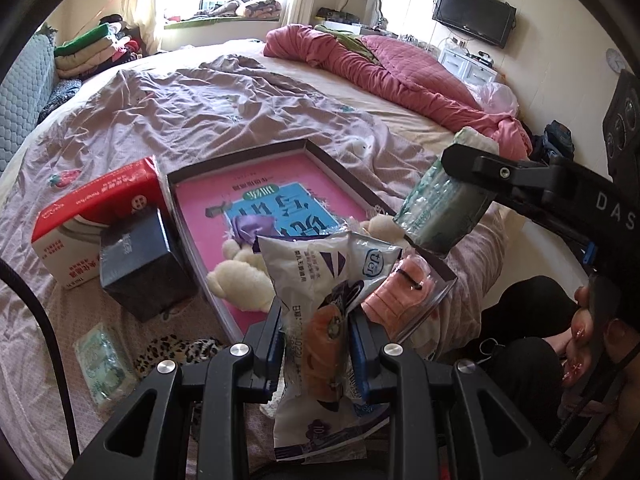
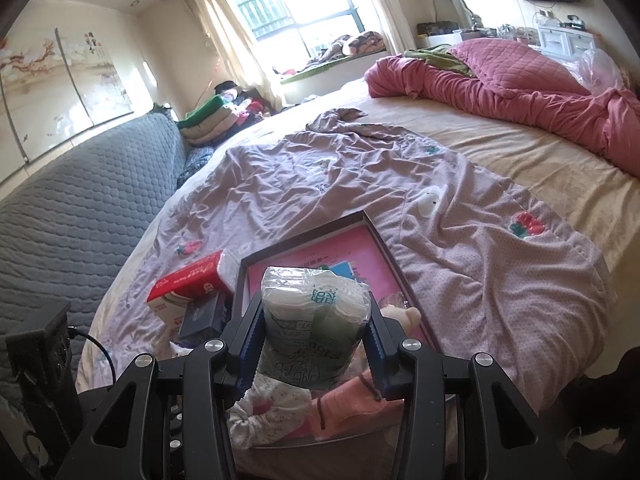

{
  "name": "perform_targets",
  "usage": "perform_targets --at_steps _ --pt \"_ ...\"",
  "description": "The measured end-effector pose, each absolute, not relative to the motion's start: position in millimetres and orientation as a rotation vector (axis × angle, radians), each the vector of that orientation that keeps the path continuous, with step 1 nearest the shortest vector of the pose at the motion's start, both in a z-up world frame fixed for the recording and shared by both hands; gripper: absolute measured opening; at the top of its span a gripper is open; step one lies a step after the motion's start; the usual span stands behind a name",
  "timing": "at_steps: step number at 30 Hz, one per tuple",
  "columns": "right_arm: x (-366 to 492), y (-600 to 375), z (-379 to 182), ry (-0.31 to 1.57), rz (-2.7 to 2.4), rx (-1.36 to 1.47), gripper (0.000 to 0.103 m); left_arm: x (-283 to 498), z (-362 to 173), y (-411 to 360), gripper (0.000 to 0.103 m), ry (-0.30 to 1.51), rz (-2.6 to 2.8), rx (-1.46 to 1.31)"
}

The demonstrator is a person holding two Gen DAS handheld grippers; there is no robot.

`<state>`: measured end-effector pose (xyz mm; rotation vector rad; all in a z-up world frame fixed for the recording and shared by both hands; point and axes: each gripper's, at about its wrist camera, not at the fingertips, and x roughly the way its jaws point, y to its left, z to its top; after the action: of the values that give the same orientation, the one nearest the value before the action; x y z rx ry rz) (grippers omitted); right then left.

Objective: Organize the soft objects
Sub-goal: 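Carry the snack bag with left tool while right tool carries the tissue pack over the tray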

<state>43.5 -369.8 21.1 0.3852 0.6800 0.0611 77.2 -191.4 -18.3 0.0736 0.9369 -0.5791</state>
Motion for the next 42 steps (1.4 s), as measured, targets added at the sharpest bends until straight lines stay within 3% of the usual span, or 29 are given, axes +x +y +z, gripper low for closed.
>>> perform_targets --at_steps 42 --pt "79.8 -350.3 -40.4 0.882 0.103 0.294 0.046 131.5 -69.2 -202.8 0.029 0.96 -0.539 0.063"
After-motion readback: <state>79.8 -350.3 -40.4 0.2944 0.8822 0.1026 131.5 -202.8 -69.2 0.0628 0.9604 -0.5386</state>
